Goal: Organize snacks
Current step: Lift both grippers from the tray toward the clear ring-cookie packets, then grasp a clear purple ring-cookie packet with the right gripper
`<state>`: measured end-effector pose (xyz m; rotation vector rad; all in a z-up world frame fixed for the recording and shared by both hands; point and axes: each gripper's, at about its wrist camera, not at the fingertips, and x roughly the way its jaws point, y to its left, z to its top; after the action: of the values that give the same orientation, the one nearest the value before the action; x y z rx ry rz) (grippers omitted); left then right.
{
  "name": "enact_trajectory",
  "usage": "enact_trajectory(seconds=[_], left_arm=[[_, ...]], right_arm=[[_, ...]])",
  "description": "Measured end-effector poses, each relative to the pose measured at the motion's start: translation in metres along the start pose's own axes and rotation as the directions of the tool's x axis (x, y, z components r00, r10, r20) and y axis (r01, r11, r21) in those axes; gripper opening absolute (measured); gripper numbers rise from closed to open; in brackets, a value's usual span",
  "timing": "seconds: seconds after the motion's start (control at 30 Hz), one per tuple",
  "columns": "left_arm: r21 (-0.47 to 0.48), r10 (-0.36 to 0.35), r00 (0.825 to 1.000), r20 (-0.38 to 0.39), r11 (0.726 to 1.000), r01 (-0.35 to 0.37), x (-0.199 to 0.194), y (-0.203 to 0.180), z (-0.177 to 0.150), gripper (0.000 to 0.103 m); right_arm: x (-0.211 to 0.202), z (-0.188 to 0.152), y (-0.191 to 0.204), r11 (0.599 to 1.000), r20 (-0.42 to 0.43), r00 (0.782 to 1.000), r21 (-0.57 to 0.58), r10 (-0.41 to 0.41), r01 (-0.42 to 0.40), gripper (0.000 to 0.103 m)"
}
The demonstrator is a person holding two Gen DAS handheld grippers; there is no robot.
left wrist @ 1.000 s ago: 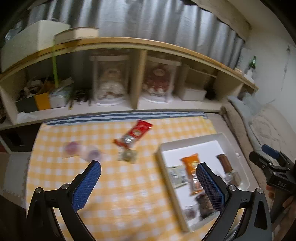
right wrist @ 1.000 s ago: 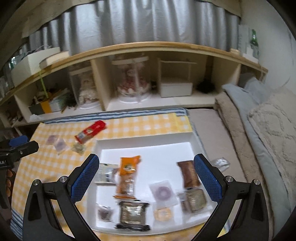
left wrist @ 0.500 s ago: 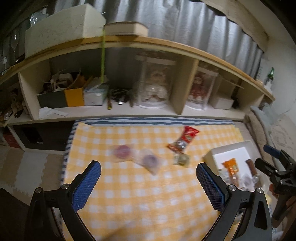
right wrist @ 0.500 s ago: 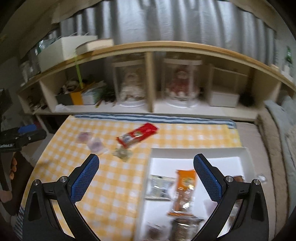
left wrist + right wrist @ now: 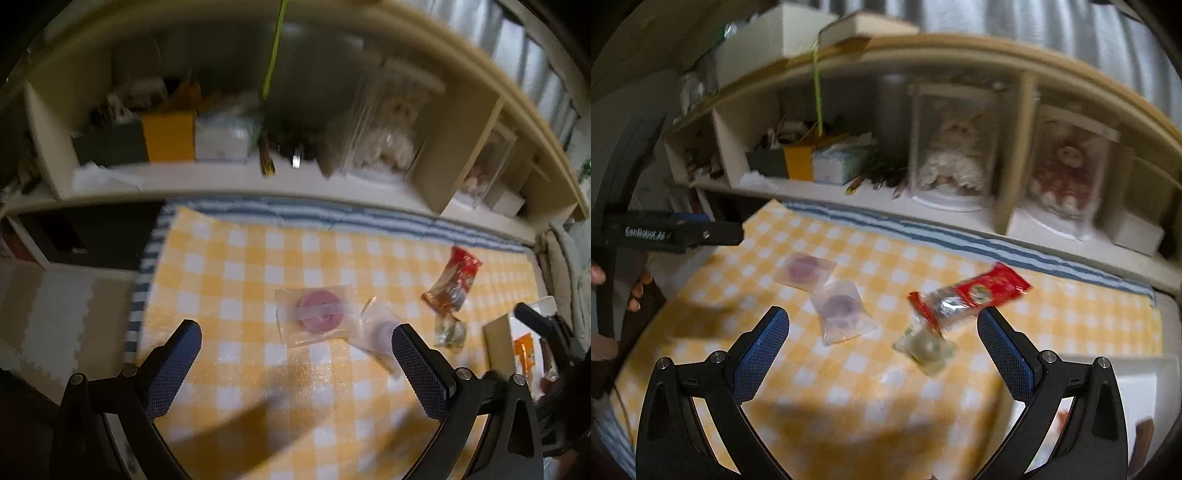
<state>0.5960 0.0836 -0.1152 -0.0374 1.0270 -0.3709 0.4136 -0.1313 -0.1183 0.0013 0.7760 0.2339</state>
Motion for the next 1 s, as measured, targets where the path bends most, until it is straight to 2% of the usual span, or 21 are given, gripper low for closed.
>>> enact_trajectory(seconds=[0.23,0.33,0.47,0.63,0.67,0.7,0.77,0.83,1.0], left_arm=[[-0.043,0.000,0.997,-0.075,0.999,-0.003,0.068,0.014,0.035,0.103],[-0.027,0.087,0.995,-0.050,0.996,-0.089,0.088,0.018,0.046,0.103],[0.027,0.177,0.983,-0.046,0.984,-0.176,0.118,0.016,0.056,0.103],[0.114,0.250,0.968,-0.038,0.963,-0.244,0.137,0.009,0.052,0.103],[0.129,0.261,0.965,-0.041,0.959,-0.254,0.140,0.009,0.050,0.103],[0.137,0.263,0.964,-0.046,0.957,-0.254,0.139,0.010,0.044,0.103],[0.140,0.248,0.968,-0.049,0.961,-0.239,0.134,0.012,0.033,0.103],[0.132,0.236,0.970,-0.050,0.965,-0.228,0.129,0.013,0.024,0.103],[0.157,0.213,0.974,-0.076,0.967,-0.199,0.119,0.005,0.004,0.103]], right_arm=[[0.071,-0.001,0.010,0.990,-0.102,0.989,-0.080,0.110,-0.119,0.103],[0.089,-0.002,0.017,0.983,-0.135,0.983,-0.118,0.125,-0.141,0.102],[0.105,-0.003,0.026,0.973,-0.164,0.975,-0.154,0.149,-0.174,0.088],[0.125,-0.010,0.035,0.964,-0.220,0.969,-0.212,0.114,-0.162,0.077],[0.124,-0.011,0.033,0.965,-0.209,0.970,-0.203,0.123,-0.166,0.073],[0.124,-0.011,0.032,0.967,-0.206,0.970,-0.194,0.125,-0.166,0.071],[0.121,-0.013,0.030,0.972,-0.207,0.970,-0.172,0.126,-0.163,0.059],[0.117,-0.018,0.029,0.975,-0.211,0.970,-0.156,0.123,-0.158,0.052],[0.103,-0.028,0.028,0.983,-0.229,0.968,-0.125,0.106,-0.137,0.050]])
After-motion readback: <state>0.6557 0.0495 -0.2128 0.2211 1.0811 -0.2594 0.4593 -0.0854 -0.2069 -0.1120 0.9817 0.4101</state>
